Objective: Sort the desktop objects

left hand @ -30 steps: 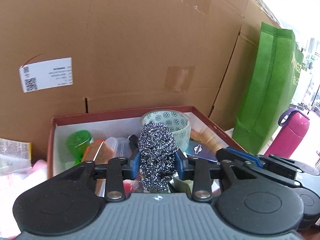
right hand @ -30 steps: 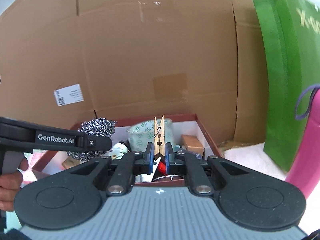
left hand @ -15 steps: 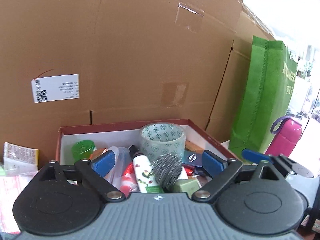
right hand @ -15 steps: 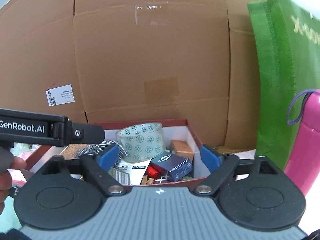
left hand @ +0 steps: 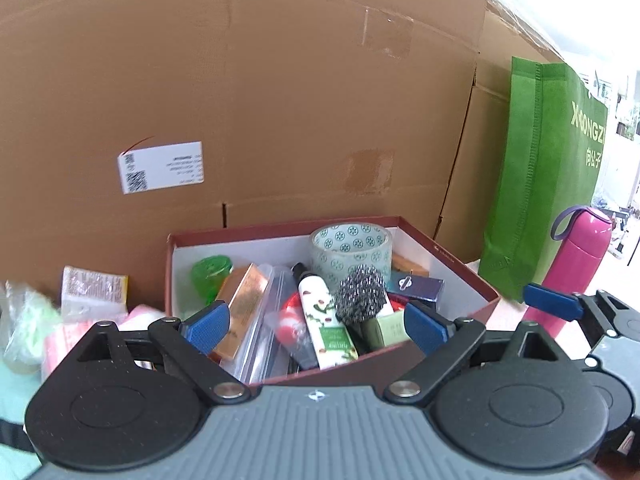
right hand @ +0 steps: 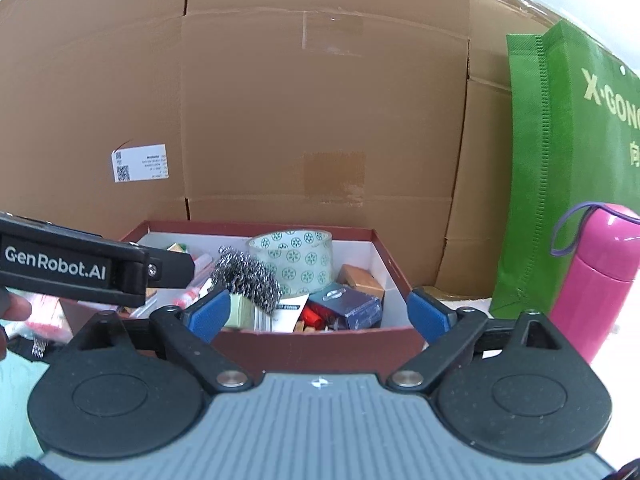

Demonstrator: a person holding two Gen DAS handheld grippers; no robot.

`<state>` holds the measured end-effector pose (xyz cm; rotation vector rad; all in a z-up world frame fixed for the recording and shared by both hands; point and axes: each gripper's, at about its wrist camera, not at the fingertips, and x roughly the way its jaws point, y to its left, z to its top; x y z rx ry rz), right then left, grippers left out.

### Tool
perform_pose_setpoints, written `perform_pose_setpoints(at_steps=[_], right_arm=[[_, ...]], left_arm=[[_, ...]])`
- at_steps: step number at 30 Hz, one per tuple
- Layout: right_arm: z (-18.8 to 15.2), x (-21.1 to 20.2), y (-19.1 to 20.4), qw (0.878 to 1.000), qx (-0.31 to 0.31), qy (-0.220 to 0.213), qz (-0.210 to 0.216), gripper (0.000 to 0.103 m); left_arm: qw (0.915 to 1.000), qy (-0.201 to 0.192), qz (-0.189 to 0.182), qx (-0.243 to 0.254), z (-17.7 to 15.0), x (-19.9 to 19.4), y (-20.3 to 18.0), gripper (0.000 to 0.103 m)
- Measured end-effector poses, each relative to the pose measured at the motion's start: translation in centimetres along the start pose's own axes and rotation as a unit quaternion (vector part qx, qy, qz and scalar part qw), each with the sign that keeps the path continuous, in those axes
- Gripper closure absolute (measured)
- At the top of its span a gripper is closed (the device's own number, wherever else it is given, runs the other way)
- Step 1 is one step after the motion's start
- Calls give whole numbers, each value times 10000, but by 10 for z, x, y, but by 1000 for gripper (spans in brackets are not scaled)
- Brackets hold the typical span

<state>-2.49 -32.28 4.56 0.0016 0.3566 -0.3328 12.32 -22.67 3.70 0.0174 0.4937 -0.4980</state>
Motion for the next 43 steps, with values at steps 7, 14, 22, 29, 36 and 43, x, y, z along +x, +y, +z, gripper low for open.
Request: perform_pose_setpoints(at_steps=[7,14,22,29,36,43], right_arm=[[-5,-26,12,9996,-227,111,115,4],[-9,-48,24,9988,-459,177,76,4],[-19,-70,28,9982,-516,297,-17,4],[-28,-88,31,9979,-527,382,-74,4],[-33,-100,34,9976,-544,408,-102,4],[-35,-107,37,9973,-582,431,-99,4]], left_arm=[[9999,76,68,-40,-13,-22,-2,6],[9996,201,170,-106,-25,-42,-5,6],[9989,268,382,-51,-41,-64,-15,6],[9987,234,458,62,-49,-82,-25,6],[9985,180,489,145,-55,-95,-33,6],[9987,159,446,214,-58,-99,-37,6]])
